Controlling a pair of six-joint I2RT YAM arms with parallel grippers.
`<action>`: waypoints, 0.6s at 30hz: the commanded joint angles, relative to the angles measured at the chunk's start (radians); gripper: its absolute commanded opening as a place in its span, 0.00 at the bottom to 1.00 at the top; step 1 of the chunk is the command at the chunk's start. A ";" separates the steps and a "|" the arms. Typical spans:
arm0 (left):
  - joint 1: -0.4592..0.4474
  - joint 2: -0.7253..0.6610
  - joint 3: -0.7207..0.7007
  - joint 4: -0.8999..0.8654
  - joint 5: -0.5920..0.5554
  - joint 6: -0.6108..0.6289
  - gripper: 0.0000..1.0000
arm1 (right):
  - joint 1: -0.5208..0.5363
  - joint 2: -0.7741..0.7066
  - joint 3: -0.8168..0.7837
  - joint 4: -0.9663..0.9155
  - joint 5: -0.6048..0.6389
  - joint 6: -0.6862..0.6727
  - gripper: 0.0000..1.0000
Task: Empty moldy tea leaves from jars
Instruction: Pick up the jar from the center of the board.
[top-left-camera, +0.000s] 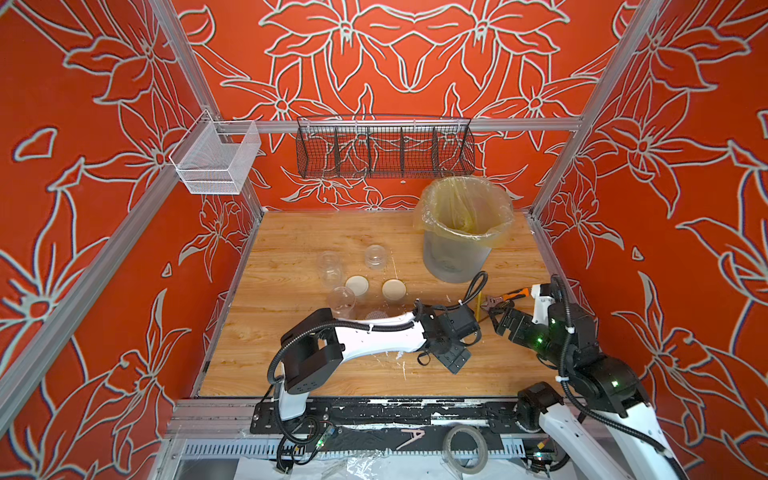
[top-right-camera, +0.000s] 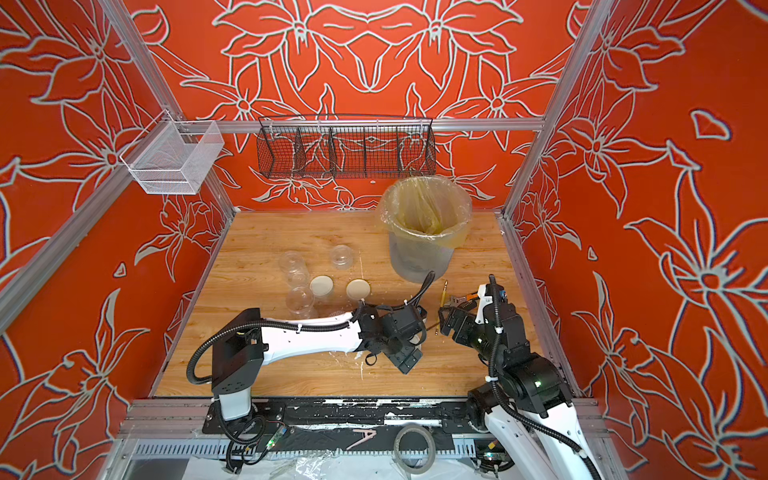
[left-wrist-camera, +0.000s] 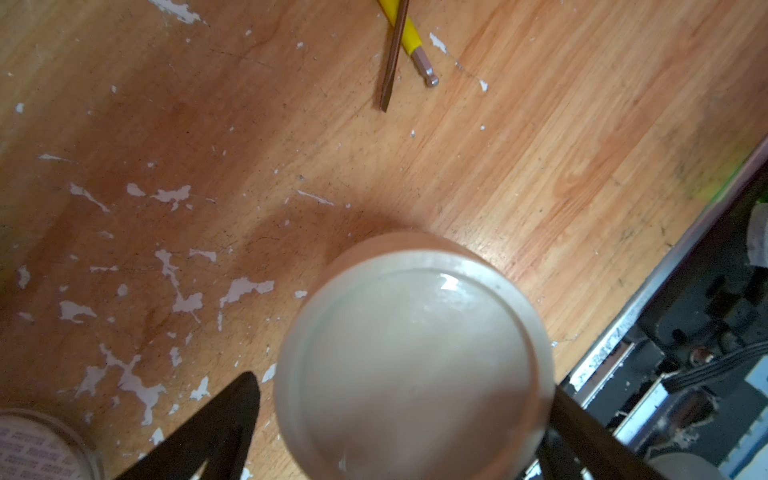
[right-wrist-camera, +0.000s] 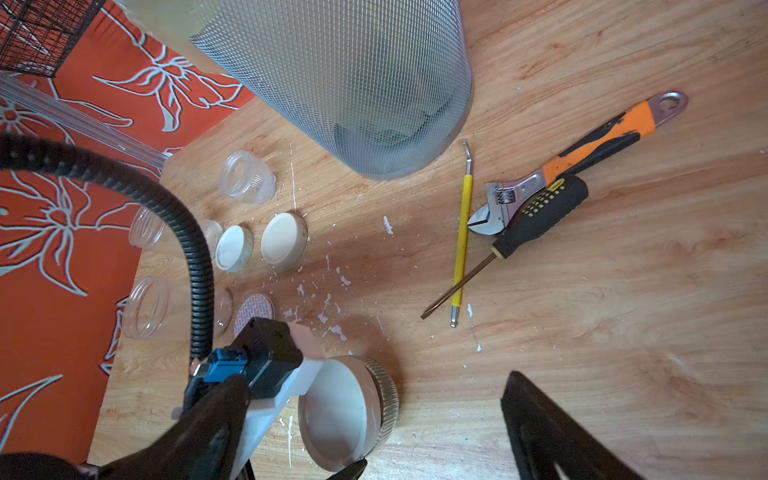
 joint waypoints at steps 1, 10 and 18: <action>0.007 0.028 -0.004 0.029 -0.006 -0.017 0.98 | -0.004 0.000 -0.004 0.023 0.000 0.011 0.97; 0.018 0.054 -0.007 0.065 0.034 -0.029 0.82 | -0.005 -0.005 -0.009 0.032 0.037 0.006 0.97; 0.036 -0.016 -0.062 0.083 0.051 -0.060 0.58 | -0.005 0.000 -0.049 0.105 0.030 0.007 0.97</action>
